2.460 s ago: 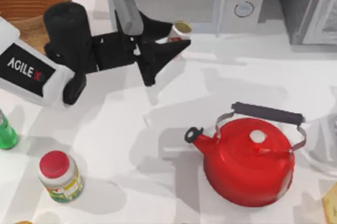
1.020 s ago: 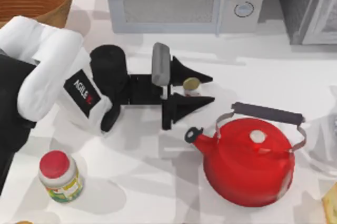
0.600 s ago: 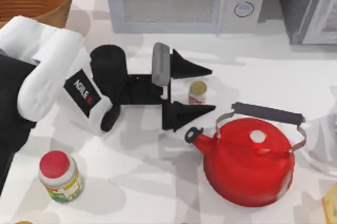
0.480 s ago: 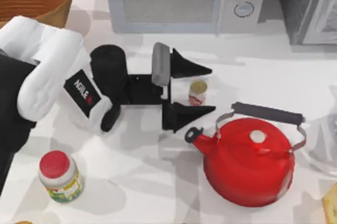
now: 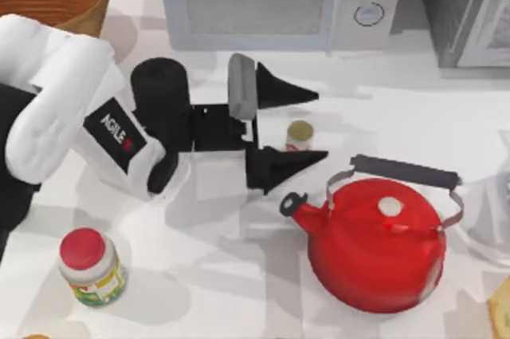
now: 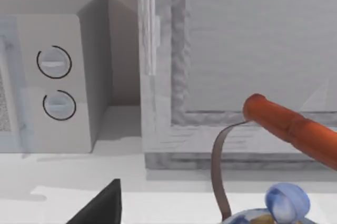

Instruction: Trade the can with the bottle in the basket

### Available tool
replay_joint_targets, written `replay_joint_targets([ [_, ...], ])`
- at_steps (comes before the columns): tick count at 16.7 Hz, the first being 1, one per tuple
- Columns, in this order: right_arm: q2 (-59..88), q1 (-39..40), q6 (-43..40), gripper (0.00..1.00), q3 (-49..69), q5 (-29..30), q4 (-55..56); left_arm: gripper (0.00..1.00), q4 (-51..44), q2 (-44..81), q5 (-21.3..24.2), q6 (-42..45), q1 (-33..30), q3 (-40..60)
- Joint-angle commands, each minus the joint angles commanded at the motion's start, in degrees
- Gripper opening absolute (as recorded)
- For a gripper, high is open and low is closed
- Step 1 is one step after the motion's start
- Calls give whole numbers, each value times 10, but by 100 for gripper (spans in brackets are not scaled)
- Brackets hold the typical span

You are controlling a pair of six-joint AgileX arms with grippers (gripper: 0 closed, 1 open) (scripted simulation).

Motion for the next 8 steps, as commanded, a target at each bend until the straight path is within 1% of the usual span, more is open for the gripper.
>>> replay_joint_targets([
  [3,0,0,0,100,0,0,0,100,-62,-97,-67,14,3,-66],
  [5,0,0,0,100,0,0,0,100,-120,-188,-136,21,11,-127],
  [8,0,0,0,100,0,0,0,100,-214,-362,-249,28,32,-226],
])
